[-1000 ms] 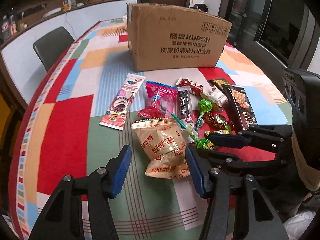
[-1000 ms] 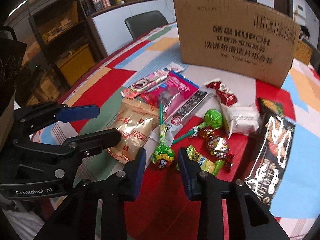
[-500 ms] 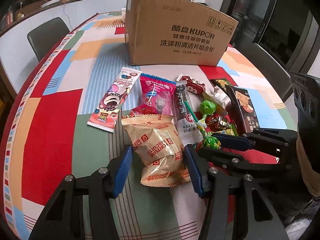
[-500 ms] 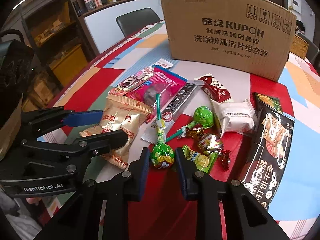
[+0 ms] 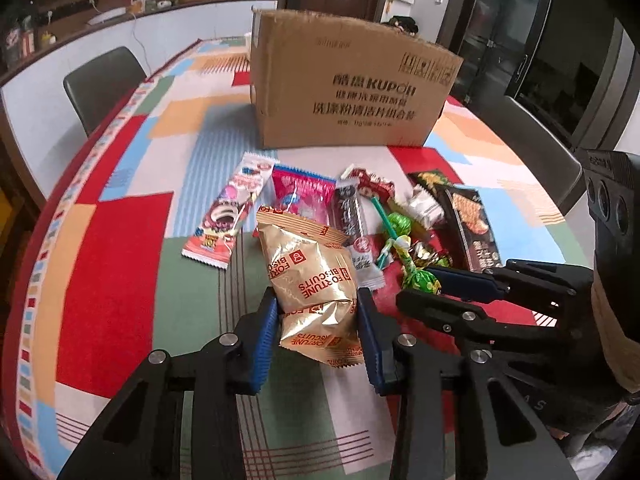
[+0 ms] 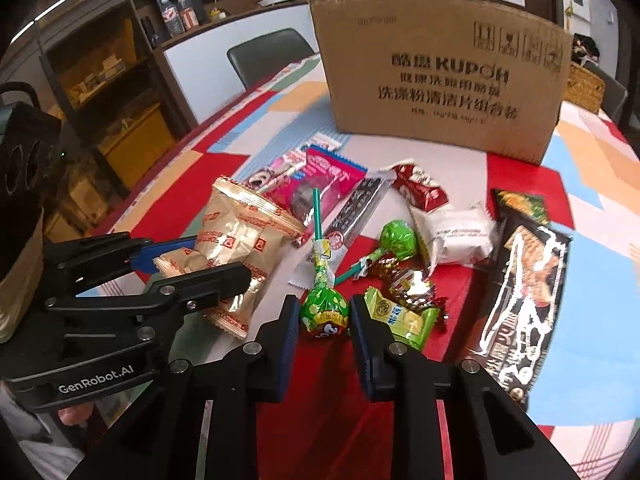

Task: Organize snacks
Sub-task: 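Carry the biscuit bag and lollipop into the cardboard box and open both tools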

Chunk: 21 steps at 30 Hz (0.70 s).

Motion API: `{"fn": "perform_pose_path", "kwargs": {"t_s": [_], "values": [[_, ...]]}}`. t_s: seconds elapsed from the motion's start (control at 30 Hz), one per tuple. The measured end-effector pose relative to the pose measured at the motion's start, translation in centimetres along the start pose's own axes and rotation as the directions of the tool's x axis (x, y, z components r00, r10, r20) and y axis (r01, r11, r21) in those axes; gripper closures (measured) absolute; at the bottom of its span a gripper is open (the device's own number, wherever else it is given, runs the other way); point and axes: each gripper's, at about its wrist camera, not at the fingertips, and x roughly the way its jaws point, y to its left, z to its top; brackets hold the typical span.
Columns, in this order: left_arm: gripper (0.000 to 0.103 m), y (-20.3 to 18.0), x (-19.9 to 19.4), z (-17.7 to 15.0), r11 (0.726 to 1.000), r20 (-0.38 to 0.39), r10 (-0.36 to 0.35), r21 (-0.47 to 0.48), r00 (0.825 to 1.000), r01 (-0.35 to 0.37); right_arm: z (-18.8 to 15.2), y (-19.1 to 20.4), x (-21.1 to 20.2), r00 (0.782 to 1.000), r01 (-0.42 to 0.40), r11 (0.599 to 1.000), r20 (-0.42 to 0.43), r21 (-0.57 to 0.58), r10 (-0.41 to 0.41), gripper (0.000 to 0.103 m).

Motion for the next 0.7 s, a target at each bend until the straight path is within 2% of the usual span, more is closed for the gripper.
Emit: {"fn": "perform_pose_path", "kwargs": {"t_s": [0.3,0.47,0.7], "values": [[0.065,-1.5,-3.5,2.1,0.999,0.118,0.035,0.032,0.992,-0.039,0.9,-0.2,-4.4,0.992,0.039,0.999,0.122,0.033,-0.043,0.076],[0.065,-2.2,-5.2,4.0,0.998,0.194,0.040,0.045,0.980,-0.050,2.3,-0.1,-7.7,0.968,0.103,0.994,0.226,0.028,-0.106,0.076],[0.065,-3.4,-7.5,8.3,0.993,0.319,0.048,0.086,0.946,-0.080,5.6,-0.6,-11.0,0.926,0.141,0.989,0.346,0.046,-0.148,0.076]]}}
